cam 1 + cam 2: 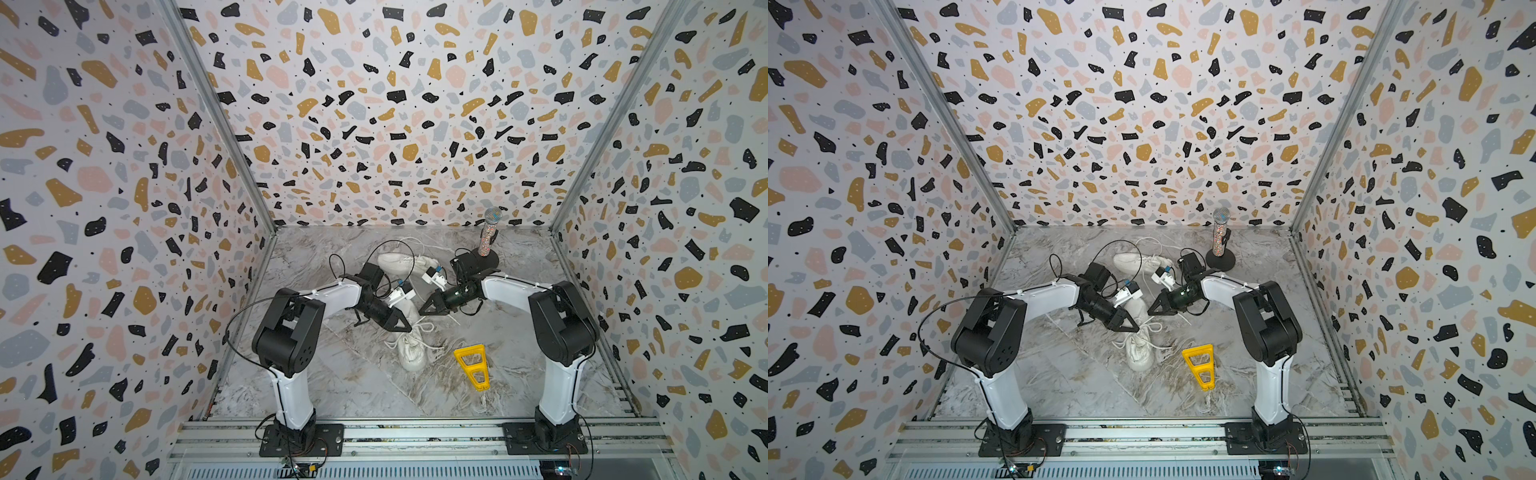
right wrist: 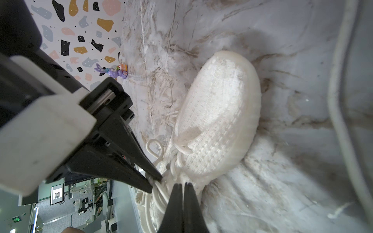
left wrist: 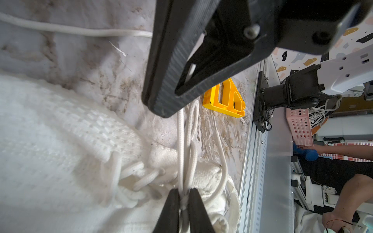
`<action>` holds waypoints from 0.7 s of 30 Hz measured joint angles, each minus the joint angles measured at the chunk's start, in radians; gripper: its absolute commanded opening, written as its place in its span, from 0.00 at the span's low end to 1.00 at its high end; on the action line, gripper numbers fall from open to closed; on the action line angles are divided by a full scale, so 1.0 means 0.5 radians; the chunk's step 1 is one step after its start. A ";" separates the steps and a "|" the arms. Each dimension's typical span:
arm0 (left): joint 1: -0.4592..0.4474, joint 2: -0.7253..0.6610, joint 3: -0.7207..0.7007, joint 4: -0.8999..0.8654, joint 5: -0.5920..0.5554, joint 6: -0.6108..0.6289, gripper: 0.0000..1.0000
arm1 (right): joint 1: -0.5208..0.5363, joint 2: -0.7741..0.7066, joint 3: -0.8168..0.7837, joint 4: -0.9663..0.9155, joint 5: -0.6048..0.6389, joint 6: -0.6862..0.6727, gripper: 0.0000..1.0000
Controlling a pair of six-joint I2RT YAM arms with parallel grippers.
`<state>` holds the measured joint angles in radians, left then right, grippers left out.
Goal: Tie the shoes
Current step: Tie the shoelace on the shoe.
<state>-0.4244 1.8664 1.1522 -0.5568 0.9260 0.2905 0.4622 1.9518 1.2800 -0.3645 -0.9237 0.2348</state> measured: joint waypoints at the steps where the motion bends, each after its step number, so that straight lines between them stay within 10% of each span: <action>1: 0.005 0.000 0.000 0.000 0.000 0.000 0.14 | 0.000 -0.002 0.002 -0.010 0.010 -0.016 0.00; 21: 0.018 0.000 0.000 0.000 0.003 0.001 0.12 | -0.044 -0.030 0.120 -0.279 0.201 -0.267 0.00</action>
<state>-0.4152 1.8664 1.1522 -0.5568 0.9276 0.2909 0.4400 1.9369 1.3399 -0.5041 -0.8234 0.1013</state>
